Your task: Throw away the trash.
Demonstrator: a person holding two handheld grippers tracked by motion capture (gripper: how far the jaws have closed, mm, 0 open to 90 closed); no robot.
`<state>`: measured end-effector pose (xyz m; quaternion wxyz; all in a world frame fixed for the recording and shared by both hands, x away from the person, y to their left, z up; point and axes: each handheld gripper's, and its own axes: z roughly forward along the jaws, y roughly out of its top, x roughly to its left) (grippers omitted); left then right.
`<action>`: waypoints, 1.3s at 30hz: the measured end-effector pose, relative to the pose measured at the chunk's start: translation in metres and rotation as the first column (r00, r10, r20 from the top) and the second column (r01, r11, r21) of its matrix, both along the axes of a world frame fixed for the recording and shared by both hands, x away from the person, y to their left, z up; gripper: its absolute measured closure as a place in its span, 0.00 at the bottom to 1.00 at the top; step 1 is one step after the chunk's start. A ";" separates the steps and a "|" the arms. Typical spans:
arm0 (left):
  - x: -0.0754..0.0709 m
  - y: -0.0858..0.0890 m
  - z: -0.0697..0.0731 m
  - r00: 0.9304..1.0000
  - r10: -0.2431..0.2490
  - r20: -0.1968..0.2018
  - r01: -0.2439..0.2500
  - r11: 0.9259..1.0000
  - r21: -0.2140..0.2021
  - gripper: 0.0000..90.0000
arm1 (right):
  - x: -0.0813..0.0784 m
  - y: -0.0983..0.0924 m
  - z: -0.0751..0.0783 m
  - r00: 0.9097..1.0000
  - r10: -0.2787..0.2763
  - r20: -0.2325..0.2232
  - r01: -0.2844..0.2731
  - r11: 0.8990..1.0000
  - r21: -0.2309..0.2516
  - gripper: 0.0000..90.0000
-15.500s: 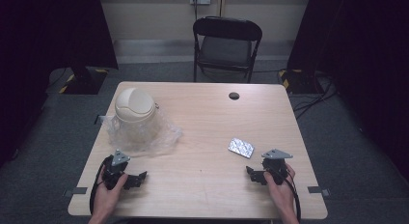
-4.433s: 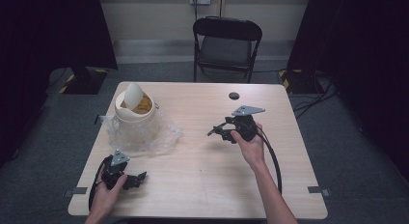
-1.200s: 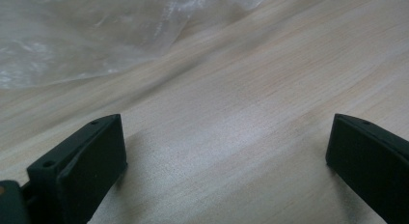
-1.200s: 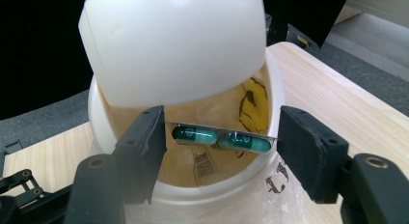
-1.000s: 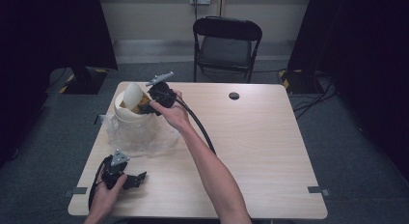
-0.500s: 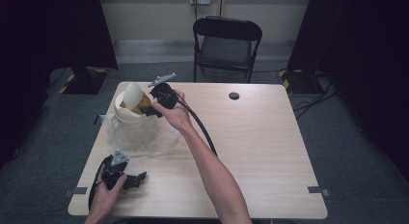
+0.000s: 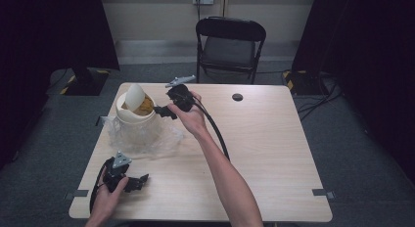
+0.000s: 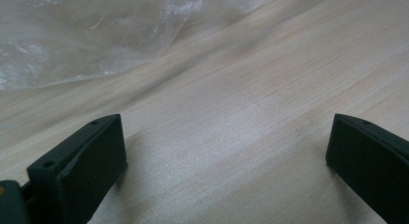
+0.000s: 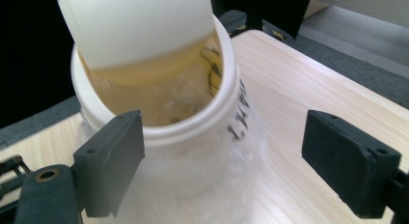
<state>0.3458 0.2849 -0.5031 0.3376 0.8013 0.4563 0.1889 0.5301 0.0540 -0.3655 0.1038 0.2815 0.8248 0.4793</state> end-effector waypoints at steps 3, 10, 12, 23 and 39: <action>0.000 0.000 0.000 1.000 -0.002 0.000 0.002 1.000 -0.001 0.00 | -0.003 -0.010 0.000 1.000 -0.014 -0.001 0.014 1.000 0.007 0.16; 0.000 0.000 0.000 1.000 -0.001 0.000 0.001 1.000 -0.001 0.00 | -0.004 -0.035 0.001 0.998 -0.060 -0.016 0.060 0.998 0.009 0.16; 0.000 0.000 0.000 1.000 -0.001 0.000 0.001 1.000 -0.001 0.00 | -0.003 -0.043 -0.001 0.997 -0.073 -0.018 0.073 0.997 0.010 0.16; 0.000 0.000 0.000 1.000 -0.001 0.000 0.001 1.000 0.000 0.00 | -0.008 -0.081 -0.010 0.989 -0.144 -0.038 0.144 0.990 -0.002 0.16; 0.000 0.000 0.000 1.000 -0.001 0.000 0.001 1.000 -0.001 0.00 | -0.032 -0.140 -0.033 0.968 -0.244 -0.063 0.244 0.970 -0.016 0.18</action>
